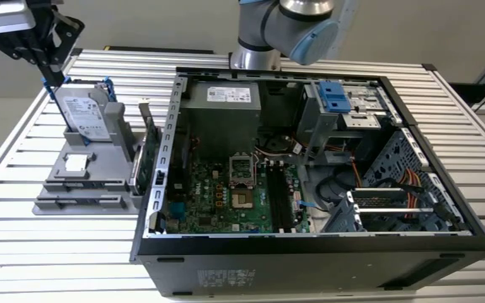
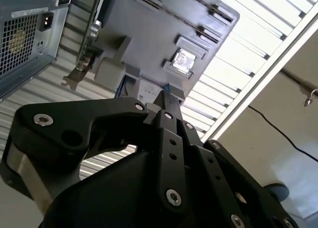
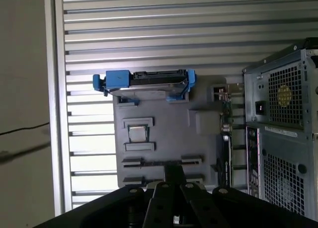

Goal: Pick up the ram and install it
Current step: 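Reach for the ram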

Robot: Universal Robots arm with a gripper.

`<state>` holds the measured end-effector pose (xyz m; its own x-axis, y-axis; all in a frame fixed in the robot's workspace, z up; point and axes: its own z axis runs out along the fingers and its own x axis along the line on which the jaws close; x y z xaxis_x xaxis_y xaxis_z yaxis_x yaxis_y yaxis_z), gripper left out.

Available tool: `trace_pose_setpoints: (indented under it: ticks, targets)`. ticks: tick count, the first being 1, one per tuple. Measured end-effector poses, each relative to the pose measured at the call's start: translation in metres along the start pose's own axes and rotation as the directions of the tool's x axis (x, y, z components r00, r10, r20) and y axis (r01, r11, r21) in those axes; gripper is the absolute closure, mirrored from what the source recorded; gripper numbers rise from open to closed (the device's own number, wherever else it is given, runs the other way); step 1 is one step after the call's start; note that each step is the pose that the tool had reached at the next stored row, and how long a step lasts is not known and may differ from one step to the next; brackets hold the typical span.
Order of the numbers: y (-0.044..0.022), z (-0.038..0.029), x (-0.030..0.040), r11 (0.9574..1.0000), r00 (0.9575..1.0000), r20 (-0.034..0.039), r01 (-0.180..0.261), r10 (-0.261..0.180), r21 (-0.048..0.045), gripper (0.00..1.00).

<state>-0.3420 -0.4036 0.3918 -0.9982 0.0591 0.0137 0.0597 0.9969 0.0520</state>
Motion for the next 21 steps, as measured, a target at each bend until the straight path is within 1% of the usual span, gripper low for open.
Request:
trace_pose_setpoints:
  ticks: [6, 10, 13, 19, 21]
  targets:
    - [-0.0102, -0.0004, -0.0006, 1.0000, 1.0000, -0.0047, 0.000, 0.000, 0.0003, 1.00]
    - [-0.0153, -0.0005, -0.0009, 1.0000, 1.0000, -0.0059, 0.000, 0.000, 0.0004, 1.00]
    - [-0.0168, -0.0005, -0.0010, 1.0000, 1.0000, -0.0056, 0.005, -0.005, 0.0004, 1.00]
    - [-0.0169, -0.0005, -0.0010, 1.0000, 1.0000, -0.0055, 0.006, -0.006, 0.0004, 1.00]
    - [-0.0181, -0.0005, -0.0011, 1.0000, 1.0000, -0.0056, 0.007, -0.007, 0.0004, 1.00]
